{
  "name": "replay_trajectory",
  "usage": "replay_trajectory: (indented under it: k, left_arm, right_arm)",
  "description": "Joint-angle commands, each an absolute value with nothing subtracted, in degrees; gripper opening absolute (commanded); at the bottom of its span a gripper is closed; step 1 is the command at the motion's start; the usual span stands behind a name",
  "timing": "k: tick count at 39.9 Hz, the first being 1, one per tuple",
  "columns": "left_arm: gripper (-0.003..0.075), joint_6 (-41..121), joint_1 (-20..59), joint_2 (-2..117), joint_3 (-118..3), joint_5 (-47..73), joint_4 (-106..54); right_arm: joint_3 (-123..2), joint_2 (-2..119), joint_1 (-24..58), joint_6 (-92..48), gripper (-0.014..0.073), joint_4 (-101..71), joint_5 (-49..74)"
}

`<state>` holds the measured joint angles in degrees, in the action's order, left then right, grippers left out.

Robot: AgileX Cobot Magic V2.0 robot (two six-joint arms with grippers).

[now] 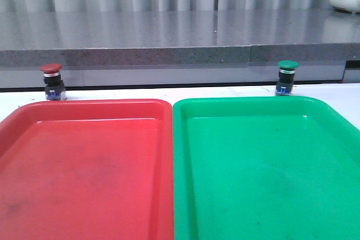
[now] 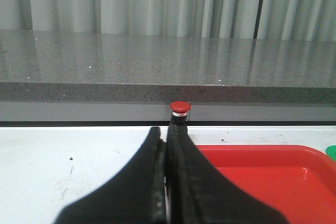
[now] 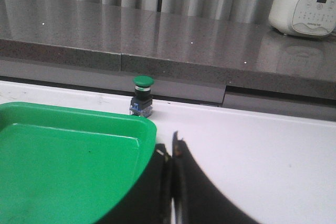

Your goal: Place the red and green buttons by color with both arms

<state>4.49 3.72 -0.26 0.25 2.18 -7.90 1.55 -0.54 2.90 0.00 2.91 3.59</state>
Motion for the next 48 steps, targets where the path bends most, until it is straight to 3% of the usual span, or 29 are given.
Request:
replay_trajectory:
  k: [1, 31, 39, 48]
  left_arm:
    - [-0.002, 3.9, 4.1, -1.2, 1.6, -2.8, -8.2]
    - [-0.002, 3.9, 4.1, -1.2, 0.5, -5.7, -8.2]
    - [-0.002, 3.9, 4.1, -1.0, -10.0, -2.8, -8.2]
    - [-0.002, 3.9, 4.1, 5.7, -29.3, 12.5, -8.2]
  right_arm:
    - [1.2, -1.5, 2.6, -0.6, -0.0069, 2.8, -0.8]
    - [0.3, -1.5, 2.6, -0.5, -0.0069, 2.7, -7.4]
    - [-9.7, -1.4, 2.6, -0.5, -0.0069, 2.7, 0.0]
    - [-24.4, 3.6, 2.6, -0.6, -0.0069, 2.7, 13.7]
